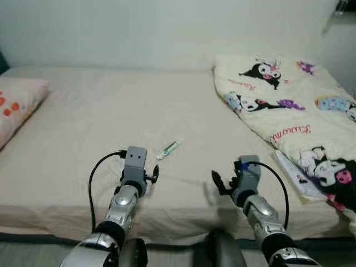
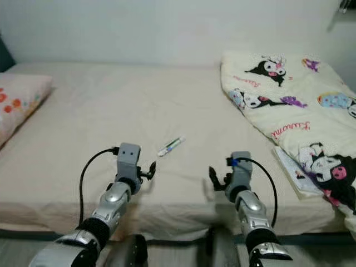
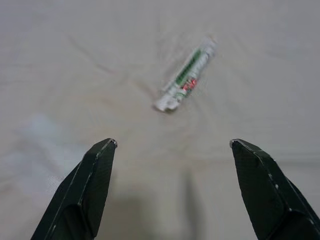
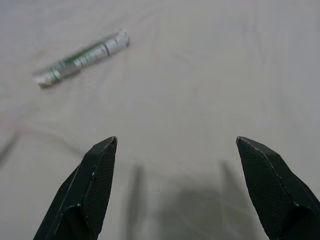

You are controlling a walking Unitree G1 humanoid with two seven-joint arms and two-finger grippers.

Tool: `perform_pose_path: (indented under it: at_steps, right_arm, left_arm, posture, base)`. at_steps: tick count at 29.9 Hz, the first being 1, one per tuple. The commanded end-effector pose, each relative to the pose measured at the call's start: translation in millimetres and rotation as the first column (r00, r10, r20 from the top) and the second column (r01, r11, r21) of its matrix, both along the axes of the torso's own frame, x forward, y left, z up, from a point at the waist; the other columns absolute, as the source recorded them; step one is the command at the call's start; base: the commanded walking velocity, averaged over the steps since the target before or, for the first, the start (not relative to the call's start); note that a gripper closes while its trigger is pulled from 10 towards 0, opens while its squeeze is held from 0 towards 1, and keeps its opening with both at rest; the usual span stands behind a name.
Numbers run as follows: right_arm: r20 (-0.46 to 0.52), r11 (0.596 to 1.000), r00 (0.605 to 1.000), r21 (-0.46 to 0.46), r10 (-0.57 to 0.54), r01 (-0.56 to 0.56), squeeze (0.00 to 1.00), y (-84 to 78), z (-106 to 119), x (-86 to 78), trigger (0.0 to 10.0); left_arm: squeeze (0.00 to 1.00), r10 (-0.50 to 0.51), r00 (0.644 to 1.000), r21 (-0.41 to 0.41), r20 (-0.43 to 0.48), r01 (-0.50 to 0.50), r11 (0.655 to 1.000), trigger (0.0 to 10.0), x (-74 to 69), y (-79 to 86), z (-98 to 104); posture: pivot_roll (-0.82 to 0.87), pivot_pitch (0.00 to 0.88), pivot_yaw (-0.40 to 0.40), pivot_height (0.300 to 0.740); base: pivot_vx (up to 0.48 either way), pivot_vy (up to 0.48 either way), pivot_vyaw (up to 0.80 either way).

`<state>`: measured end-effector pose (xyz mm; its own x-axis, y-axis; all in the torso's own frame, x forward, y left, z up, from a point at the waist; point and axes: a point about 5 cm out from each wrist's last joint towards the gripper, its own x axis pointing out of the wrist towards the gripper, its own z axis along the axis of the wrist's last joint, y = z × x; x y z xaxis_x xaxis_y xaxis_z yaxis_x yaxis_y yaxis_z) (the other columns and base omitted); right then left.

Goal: Clean up the room

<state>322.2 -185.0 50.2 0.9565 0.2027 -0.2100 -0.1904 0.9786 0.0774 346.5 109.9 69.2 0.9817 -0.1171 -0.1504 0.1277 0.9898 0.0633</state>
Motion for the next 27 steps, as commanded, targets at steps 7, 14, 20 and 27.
perform_pose_path:
  at_steps: [7, 14, 20, 27]
  right_arm:
    - [0.137, 0.996, 0.989, 0.063, 0.062, -0.071, 0.00, 17.4, 24.7, -10.0, 10.0]
    - [0.285, 0.984, 0.955, 0.131, 0.080, -0.122, 0.00, 26.5, 70.2, -13.8, 10.0]
    - [0.312, 0.984, 0.946, 0.118, 0.089, -0.131, 0.00, 24.0, 93.5, -16.1, 10.0]
    - [0.348, 0.983, 0.933, 0.116, 0.096, -0.144, 0.00, 20.4, 120.7, -10.1, 10.0]
  left_arm:
    - [0.00, 0.144, 0.989, 0.155, 0.031, -0.147, 0.977, 10.0, 20.3, 21.0, 22.9]
    - [0.00, 0.334, 0.933, 0.232, 0.134, -0.358, 0.905, 10.0, 35.8, 68.3, 55.8]
    - [0.00, 0.502, 0.853, 0.277, 0.143, -0.521, 0.807, 10.0, 33.5, 121.8, 68.5]
    - [0.00, 0.607, 0.786, 0.277, 0.117, -0.613, 0.740, 10.0, 17.9, 155.9, 57.8]
  posture:
    - [-0.14, 0.309, 0.027, 0.516]
    - [-0.19, 0.406, 0.033, 0.516]
    - [-0.20, 0.458, 0.022, 0.516]
    - [-0.16, 0.486, 0.006, 0.516]
  base:
    - [0.000, 0.000, 0.00]
    - [0.000, 0.000, 0.00]
    - [0.000, 0.000, 0.00]
    - [0.000, 0.000, 0.00]
